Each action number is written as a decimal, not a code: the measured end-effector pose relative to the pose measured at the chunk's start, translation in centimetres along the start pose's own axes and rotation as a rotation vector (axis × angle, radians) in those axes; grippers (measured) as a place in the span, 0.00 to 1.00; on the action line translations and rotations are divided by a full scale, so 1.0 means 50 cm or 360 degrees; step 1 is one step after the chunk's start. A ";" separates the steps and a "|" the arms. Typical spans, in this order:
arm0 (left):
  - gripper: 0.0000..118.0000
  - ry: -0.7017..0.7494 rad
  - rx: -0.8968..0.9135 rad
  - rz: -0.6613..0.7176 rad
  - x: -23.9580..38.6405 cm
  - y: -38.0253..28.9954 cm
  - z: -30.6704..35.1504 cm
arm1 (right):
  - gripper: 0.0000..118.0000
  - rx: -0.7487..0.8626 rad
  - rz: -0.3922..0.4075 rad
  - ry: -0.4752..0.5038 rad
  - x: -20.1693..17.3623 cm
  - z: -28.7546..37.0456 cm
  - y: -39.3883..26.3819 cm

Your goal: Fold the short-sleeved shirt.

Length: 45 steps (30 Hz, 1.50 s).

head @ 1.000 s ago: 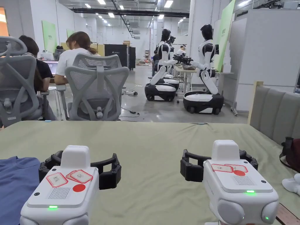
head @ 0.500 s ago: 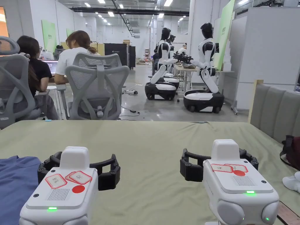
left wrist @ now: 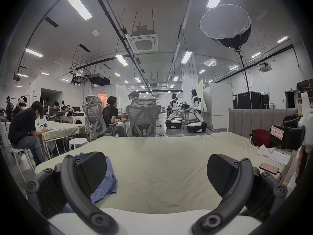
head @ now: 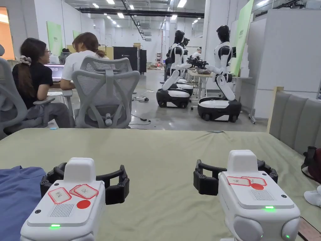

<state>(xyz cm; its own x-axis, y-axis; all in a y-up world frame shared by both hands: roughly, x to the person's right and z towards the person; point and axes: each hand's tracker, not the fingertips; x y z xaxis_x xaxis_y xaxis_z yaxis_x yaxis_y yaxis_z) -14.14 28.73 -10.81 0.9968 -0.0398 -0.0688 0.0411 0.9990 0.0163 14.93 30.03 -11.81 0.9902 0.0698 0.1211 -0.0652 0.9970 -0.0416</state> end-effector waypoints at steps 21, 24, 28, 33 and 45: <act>1.00 0.0005 0.0057 0.0010 -0.013 0.015 0.012 | 1.00 0.0039 -0.0011 -0.0013 0.014 0.005 0.006; 1.00 0.0009 0.0061 0.0005 -0.014 0.017 0.011 | 1.00 0.0042 -0.0015 -0.0016 0.018 0.005 0.008; 1.00 0.0003 0.0057 0.0019 -0.017 0.018 0.009 | 1.00 0.0038 -0.0016 -0.0017 0.021 0.003 0.009; 1.00 0.0004 0.0052 0.0001 -0.016 0.015 0.007 | 1.00 0.0030 -0.0015 -0.0012 0.021 -0.001 0.005; 1.00 -0.0010 0.0022 0.0026 -0.019 0.002 0.006 | 1.00 0.0023 -0.0004 -0.0023 0.020 0.000 -0.002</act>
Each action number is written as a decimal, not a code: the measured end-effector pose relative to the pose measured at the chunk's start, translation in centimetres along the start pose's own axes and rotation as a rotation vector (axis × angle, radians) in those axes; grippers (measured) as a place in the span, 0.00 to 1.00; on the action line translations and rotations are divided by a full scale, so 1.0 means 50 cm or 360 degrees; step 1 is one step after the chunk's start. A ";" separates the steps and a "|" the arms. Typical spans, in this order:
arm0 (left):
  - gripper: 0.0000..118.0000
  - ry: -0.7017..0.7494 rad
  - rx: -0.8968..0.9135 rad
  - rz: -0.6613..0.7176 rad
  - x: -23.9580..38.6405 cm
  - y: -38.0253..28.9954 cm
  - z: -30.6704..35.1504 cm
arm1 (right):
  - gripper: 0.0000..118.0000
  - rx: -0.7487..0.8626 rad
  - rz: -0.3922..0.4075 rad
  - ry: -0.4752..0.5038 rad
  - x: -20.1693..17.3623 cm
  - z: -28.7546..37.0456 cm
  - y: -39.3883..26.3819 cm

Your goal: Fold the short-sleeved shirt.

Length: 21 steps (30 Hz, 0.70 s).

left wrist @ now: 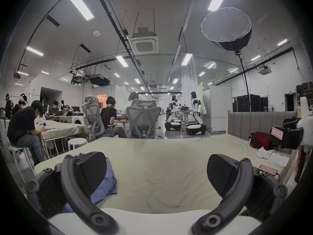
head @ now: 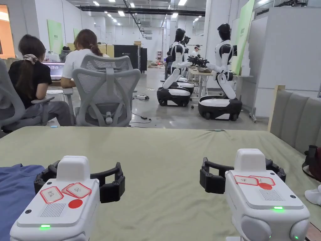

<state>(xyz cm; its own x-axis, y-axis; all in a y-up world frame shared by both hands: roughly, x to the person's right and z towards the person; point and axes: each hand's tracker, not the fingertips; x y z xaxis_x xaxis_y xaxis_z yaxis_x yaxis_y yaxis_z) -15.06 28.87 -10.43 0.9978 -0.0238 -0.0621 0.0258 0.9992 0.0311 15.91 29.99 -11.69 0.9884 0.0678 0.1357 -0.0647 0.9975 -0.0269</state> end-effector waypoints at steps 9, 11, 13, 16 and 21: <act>1.00 -0.0003 -0.0001 -0.0006 0.007 -0.002 0.000 | 1.00 -0.0016 0.0022 0.0011 -0.002 0.000 -0.004; 1.00 -0.0005 -0.0003 -0.0006 0.007 -0.002 0.000 | 1.00 -0.0018 0.0023 0.0009 -0.004 0.000 -0.005; 1.00 -0.0004 -0.0006 -0.0004 0.007 -0.003 0.000 | 1.00 -0.0020 0.0026 0.0000 -0.003 0.001 -0.006; 0.88 -0.0008 -0.0012 -0.0006 0.007 -0.004 0.000 | 0.78 -0.0020 0.0010 0.0027 0.001 0.006 -0.005; 0.00 0.0042 0.0023 -0.0052 0.015 -0.002 0.004 | 0.00 0.0039 0.0083 -0.0045 -0.005 0.022 -0.004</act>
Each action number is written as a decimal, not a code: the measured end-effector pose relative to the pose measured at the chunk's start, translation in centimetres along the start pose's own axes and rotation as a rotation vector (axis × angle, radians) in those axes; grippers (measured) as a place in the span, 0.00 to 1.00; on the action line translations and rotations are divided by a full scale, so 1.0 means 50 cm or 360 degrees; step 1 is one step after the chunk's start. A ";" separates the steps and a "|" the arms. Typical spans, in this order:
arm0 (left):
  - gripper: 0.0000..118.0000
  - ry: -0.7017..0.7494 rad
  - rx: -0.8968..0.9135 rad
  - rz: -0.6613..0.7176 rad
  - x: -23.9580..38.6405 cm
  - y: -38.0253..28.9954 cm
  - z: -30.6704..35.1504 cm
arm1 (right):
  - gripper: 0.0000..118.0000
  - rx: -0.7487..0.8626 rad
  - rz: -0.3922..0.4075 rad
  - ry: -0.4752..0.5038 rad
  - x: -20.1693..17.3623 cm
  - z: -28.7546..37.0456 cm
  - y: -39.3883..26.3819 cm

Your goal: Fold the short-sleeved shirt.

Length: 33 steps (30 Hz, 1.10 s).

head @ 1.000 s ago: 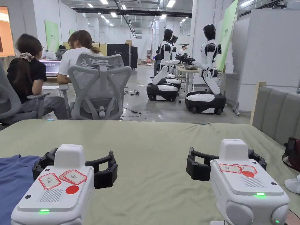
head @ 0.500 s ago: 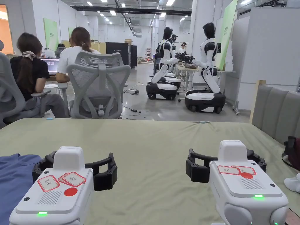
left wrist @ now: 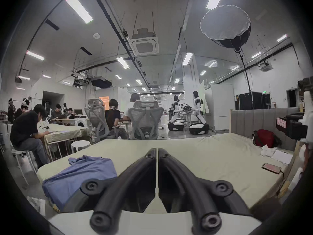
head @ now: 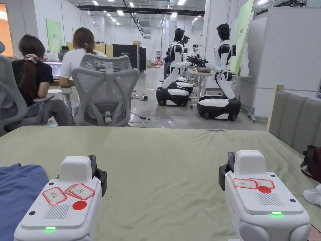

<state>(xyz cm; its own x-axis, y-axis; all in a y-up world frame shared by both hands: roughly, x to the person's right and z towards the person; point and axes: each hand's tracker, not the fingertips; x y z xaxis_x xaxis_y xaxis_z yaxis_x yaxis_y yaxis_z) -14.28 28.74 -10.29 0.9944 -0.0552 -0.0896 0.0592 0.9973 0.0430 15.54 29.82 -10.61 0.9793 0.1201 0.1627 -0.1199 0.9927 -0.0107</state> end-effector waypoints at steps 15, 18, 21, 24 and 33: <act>0.00 0.0477 -0.0001 0.0021 -0.237 0.030 0.093 | 0.00 0.0040 0.0010 0.0542 -0.246 0.001 0.047; 0.00 0.0682 -0.0020 0.0061 -0.331 0.029 0.138 | 0.00 0.0029 0.0006 0.0754 -0.351 0.020 0.047; 0.00 0.0818 -0.0062 0.0063 -0.389 0.013 0.161 | 0.00 -0.0008 -0.0016 0.0909 -0.425 0.037 0.035; 0.00 0.0805 -0.0131 0.0076 -0.413 -0.009 0.147 | 0.00 -0.0039 0.0019 0.0959 -0.469 0.041 0.020; 0.00 0.0595 -0.0731 0.0185 -0.472 -0.096 -0.103 | 0.00 -0.0160 0.0117 0.1048 -0.555 -0.050 0.006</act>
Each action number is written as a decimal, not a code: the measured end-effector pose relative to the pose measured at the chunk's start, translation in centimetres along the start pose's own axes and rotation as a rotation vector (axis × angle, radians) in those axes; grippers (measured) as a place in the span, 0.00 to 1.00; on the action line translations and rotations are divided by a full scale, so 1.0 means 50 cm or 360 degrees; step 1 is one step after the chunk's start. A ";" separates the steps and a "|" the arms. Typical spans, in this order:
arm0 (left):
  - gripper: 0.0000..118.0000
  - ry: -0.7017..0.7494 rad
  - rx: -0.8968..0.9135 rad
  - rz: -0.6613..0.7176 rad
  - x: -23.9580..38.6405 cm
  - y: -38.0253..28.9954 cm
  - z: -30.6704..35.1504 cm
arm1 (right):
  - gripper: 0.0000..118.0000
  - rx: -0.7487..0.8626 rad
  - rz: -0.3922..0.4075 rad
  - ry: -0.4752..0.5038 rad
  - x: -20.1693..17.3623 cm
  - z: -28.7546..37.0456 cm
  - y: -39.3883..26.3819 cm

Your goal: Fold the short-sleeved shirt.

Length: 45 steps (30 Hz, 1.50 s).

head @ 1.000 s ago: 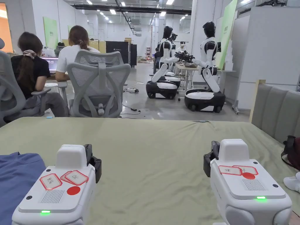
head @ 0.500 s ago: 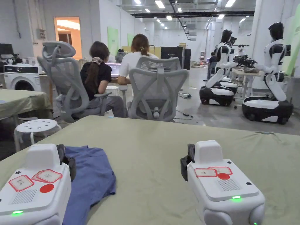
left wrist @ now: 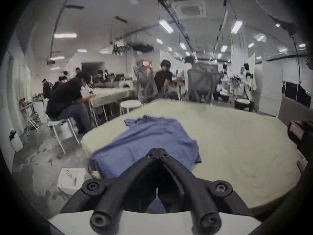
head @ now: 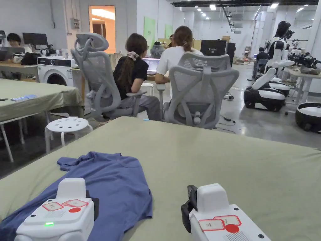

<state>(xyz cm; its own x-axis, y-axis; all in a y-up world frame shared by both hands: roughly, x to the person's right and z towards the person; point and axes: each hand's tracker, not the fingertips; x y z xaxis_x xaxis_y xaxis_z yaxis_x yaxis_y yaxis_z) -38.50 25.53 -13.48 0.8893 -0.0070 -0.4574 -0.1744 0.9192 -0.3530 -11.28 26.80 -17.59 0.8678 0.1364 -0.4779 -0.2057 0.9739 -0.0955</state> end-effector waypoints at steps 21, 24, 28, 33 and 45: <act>0.89 -0.0243 -0.0823 0.0024 0.100 0.137 -0.731 | 0.00 -0.0235 0.0025 0.0064 0.033 -0.303 -0.036; 0.86 -0.0167 -0.0830 -0.0015 0.121 0.118 -0.762 | 0.00 -0.0259 -0.0008 0.0044 0.046 -0.316 -0.050; 0.86 -0.0198 -0.1069 0.0046 0.136 0.054 -0.816 | 0.00 -0.0296 -0.0028 0.0014 0.061 -0.327 -0.069; 0.40 -0.0138 -0.1091 -0.0048 0.154 0.033 -0.806 | 0.00 -0.0324 -0.0054 -0.0021 0.089 -0.322 -0.080; 0.00 -0.0359 -0.0782 -0.0026 0.245 0.211 -0.694 | 0.00 -0.0261 -0.0130 -0.0203 0.228 -0.243 -0.065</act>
<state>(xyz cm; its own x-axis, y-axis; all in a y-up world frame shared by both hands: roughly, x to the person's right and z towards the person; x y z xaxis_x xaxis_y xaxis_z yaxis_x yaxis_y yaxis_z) -44.10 21.46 -51.14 0.9527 0.1146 -0.2813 -0.2891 0.6269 -0.7235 -6.21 23.01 -33.32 0.9326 0.0900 -0.3496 -0.1940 0.9417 -0.2750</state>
